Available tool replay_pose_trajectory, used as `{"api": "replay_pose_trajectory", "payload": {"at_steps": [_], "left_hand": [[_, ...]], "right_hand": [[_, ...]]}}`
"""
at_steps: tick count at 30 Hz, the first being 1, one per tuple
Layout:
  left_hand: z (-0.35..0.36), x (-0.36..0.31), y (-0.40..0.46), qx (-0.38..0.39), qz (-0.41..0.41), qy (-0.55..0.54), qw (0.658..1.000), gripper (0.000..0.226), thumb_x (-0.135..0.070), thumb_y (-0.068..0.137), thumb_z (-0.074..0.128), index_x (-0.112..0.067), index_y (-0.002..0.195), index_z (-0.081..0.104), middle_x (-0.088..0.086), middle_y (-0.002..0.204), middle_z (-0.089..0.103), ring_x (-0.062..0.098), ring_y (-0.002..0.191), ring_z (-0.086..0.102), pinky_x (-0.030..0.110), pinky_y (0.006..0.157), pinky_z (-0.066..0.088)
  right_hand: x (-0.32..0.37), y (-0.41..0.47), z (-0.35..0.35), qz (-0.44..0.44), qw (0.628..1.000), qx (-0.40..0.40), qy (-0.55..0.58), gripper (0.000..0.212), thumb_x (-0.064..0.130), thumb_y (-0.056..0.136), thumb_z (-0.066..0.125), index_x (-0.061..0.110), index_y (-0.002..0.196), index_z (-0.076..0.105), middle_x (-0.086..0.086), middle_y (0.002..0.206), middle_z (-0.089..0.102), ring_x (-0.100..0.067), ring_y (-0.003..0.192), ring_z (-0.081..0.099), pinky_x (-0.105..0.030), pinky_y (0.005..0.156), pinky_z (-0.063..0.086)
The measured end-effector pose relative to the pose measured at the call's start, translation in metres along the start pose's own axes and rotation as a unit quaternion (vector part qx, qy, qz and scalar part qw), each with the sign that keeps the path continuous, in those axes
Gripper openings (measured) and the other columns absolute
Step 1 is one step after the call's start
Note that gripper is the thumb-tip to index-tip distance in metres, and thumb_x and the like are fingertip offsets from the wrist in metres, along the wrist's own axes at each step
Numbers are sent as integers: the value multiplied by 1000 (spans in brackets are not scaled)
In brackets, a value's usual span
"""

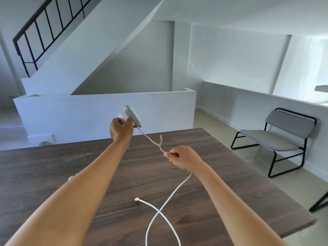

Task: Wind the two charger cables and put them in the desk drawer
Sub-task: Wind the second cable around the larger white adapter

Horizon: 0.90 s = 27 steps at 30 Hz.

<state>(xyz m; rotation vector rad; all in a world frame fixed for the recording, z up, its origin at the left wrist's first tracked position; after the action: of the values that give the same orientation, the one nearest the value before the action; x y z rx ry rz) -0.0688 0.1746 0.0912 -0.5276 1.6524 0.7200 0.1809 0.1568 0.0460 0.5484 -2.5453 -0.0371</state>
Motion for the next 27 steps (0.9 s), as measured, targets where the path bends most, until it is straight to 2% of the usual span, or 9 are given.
{"api": "replay_pose_trajectory", "payload": {"at_steps": [2,4,6,9,12,15,21,25,27], "left_hand": [[-4,-6,-4,-8,45,86,995,28,-34,88,57,-9,102,53,4,95,58,24,84,53,31,67,41],[-5,-11,-4,-11,94,153,984,31,-33,88,55,-7,106,52,9,101,59,30,92,54,37,77,42],[-2,-14,-3,7,149,210,966,31,-30,89,54,-6,108,51,13,107,60,35,97,56,40,79,43],[11,-16,-9,49,240,331,911,32,-24,91,52,-1,113,48,19,112,59,40,98,58,40,75,42],[28,-9,-22,97,301,421,850,31,-21,92,50,-1,116,46,18,114,58,38,101,57,37,71,39],[37,5,-26,144,313,469,813,32,-24,93,49,-6,118,45,13,116,57,33,104,57,38,75,44],[44,20,-35,250,309,513,760,27,-27,90,51,-10,112,51,9,114,59,31,104,58,36,80,47],[56,25,-54,414,274,461,735,12,-24,85,58,-12,83,57,5,82,59,23,78,53,29,65,36],[57,30,-63,504,200,385,747,12,-20,85,63,-10,92,68,1,82,64,18,79,59,27,69,44]], "right_hand": [[12,-3,-4,-34,999,-4,16,46,43,93,54,21,54,45,9,49,41,-6,47,40,-27,63,42],[21,-7,-10,-64,997,-11,47,43,41,90,60,21,54,45,10,50,41,-3,48,38,-23,60,38],[27,-10,-16,-84,993,-24,85,42,38,90,62,17,56,48,10,49,42,-2,45,37,-19,55,35],[40,-13,-25,-112,981,-32,158,41,31,91,62,11,57,51,6,48,42,-4,43,35,-17,51,34],[52,-11,-37,-127,971,-37,198,42,27,92,61,18,53,47,9,44,39,-4,40,33,-21,54,36],[51,-2,-57,-111,961,-84,240,45,23,89,64,18,50,42,12,40,36,-2,38,31,-20,58,40],[34,20,-92,-77,935,-196,285,51,13,84,66,19,46,32,13,36,28,-3,38,25,-21,52,34],[15,35,-104,-51,917,-254,304,48,10,82,65,19,48,32,12,35,28,-3,38,24,-15,46,32],[4,41,-107,-32,914,-268,302,48,9,82,63,19,49,31,12,34,27,-4,36,24,-12,41,29]]}}
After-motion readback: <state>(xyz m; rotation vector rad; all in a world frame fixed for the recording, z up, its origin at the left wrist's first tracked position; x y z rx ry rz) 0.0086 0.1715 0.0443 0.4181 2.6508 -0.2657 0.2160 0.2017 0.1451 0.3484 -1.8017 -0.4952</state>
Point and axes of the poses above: each hand's wrist, its own y-axis towards the middle knuckle, its own z-axis out of the palm, x = y × z, the point moved 10 cm from there along y, towards the middle knuckle
